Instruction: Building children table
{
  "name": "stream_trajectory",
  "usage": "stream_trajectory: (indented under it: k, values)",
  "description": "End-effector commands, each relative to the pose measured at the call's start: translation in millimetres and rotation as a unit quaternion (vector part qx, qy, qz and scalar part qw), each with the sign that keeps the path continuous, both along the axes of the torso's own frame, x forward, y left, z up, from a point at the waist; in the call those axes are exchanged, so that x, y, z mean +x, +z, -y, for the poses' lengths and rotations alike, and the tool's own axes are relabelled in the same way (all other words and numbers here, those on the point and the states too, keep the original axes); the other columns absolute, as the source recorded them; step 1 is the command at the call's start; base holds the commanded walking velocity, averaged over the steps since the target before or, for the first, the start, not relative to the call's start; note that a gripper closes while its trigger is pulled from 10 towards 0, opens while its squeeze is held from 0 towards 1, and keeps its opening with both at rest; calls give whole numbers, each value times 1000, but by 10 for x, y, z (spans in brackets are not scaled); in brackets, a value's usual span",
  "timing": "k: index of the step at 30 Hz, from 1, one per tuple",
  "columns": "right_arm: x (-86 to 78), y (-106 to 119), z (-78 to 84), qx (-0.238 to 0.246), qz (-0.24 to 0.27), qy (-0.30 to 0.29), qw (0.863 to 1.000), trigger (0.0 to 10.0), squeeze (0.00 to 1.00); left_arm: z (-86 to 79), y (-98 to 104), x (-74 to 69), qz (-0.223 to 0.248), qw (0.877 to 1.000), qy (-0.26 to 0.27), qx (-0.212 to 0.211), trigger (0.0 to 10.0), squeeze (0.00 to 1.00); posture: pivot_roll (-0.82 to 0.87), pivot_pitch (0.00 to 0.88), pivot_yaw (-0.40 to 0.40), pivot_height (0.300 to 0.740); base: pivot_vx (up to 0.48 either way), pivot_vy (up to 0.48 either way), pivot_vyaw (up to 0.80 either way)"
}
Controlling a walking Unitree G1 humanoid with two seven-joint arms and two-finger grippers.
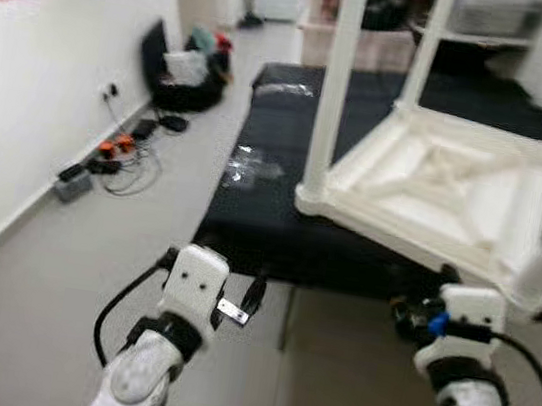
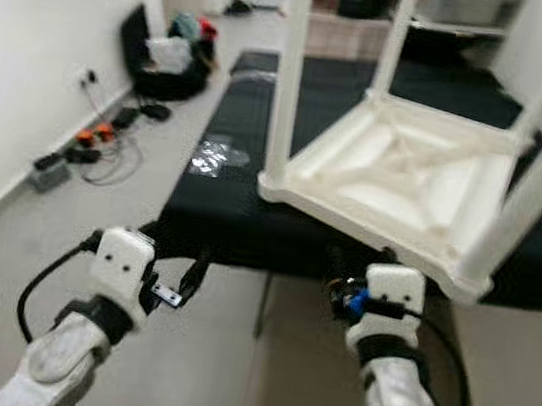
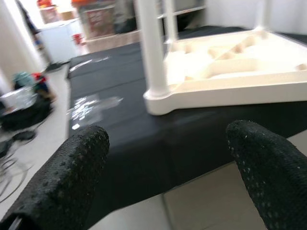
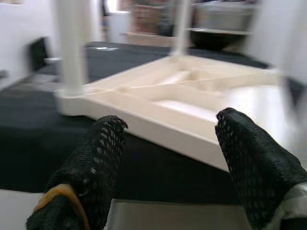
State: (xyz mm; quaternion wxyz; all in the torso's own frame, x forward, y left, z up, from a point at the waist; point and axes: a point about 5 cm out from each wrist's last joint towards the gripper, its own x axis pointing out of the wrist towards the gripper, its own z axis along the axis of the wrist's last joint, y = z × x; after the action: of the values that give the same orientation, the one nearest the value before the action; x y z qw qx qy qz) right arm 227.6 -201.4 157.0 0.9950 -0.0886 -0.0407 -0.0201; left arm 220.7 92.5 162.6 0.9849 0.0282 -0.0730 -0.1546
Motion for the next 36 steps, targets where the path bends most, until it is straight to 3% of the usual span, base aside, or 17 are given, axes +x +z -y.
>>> stream_trajectory:
  k: [1, 10, 13, 19, 21, 24, 32, 36]
  values:
    - [7, 2, -2, -6, -1, 0, 1000, 10000, 0, -8, -5, 11, -7, 1000, 2, -2, 10000, 0, -7, 101, 13, 740, 0, 0, 0]
    - [50, 41, -92, 1, 6, 7, 1000, 10000, 0, -35, -1, 16, -8, 1000, 5, -2, 10000, 0, -2, 101, 7, 740, 0, 0, 0]
    - [160, 87, -116, 4, 16, -10, 1000, 10000, 0, -39, -20, -1, -12, 1000, 7, 5, 10000, 0, 8, 94, 4, 740, 313, -361, 0]
    - [220, 133, -95, 2, 25, -28, 999, 10000, 0, -50, -20, 1, -16, 1000, 16, 6, 10000, 0, 12, 94, 1, 740, 229, -59, 0]
    - [247, 167, 28, -8, 29, -87, 996, 10000, 0, -87, 8, 27, -14, 1000, 22, -2, 10000, 0, 16, 94, -2, 740, 0, 0, 0]
    - [247, 181, 48, -14, 33, -97, 995, 10000, 0, -95, 20, 34, -12, 1000, 23, -1, 10000, 0, 16, 94, -2, 740, 0, 0, 0]
    - [298, 295, -310, 68, 48, 34, 996, 10000, 0, -393, 176, 179, 25, 996, 87, 17, 10000, 0, 23, 102, 1, 740, 0, 0, 0]
    - [402, 411, -369, 76, 60, 59, 994, 10000, 0, -544, 259, 259, 41, 992, 116, 29, 10000, 0, 27, 103, -5, 740, 0, 0, 0]
